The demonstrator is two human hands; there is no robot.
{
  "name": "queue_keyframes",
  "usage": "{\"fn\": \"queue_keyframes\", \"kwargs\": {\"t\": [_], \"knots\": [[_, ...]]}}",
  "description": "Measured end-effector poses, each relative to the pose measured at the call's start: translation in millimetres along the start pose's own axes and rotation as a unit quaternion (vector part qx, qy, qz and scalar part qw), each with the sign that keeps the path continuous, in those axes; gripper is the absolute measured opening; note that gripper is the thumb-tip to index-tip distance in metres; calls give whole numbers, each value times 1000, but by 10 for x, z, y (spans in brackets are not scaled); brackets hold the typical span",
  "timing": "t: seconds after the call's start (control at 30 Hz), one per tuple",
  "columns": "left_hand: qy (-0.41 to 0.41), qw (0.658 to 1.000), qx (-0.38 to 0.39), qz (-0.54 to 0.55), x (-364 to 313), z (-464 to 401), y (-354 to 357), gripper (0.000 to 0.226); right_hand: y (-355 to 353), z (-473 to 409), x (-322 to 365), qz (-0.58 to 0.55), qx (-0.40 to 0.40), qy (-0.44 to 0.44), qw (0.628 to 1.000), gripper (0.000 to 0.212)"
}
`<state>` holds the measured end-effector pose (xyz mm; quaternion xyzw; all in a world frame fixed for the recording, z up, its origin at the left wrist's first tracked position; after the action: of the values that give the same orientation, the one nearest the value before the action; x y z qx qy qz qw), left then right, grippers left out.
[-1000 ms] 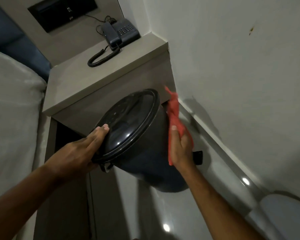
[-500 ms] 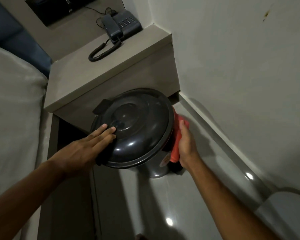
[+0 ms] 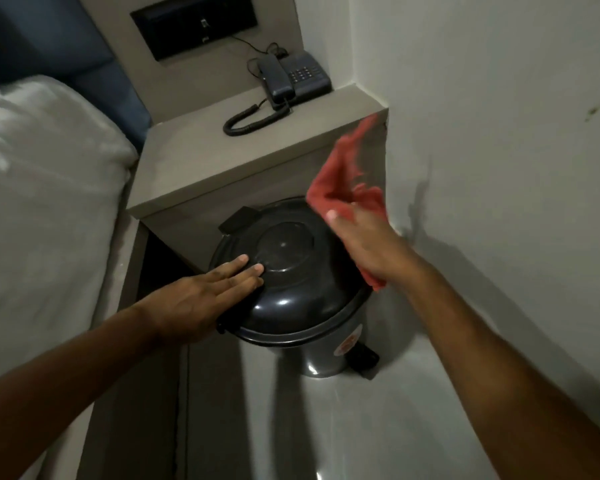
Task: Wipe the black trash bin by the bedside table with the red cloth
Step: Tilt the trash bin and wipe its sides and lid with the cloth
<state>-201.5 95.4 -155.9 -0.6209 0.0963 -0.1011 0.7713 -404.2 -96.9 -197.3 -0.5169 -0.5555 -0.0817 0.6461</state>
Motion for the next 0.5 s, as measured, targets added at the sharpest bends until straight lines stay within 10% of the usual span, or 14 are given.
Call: {"fn": "queue_keyframes", "kwargs": {"t": [0.1, 0.5], "knots": [[6, 1000, -11, -5, -40, -38, -22, 95, 280, -366, 317, 332, 96, -34, 938, 60], [30, 997, -53, -42, -61, -71, -20, 102, 609, 441, 682, 346, 59, -81, 933, 60]]}}
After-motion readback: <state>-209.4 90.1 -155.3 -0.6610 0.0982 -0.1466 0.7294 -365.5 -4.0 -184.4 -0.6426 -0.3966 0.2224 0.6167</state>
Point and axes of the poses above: each hand's wrist, its own z-axis away from the middle knuckle, its own y-axis out of the palm, x = y × z, the point moved 3 cm from there along -z, towards the middle knuckle, and after that the axes turned 6 degrees about z, right-handed, at the moved point
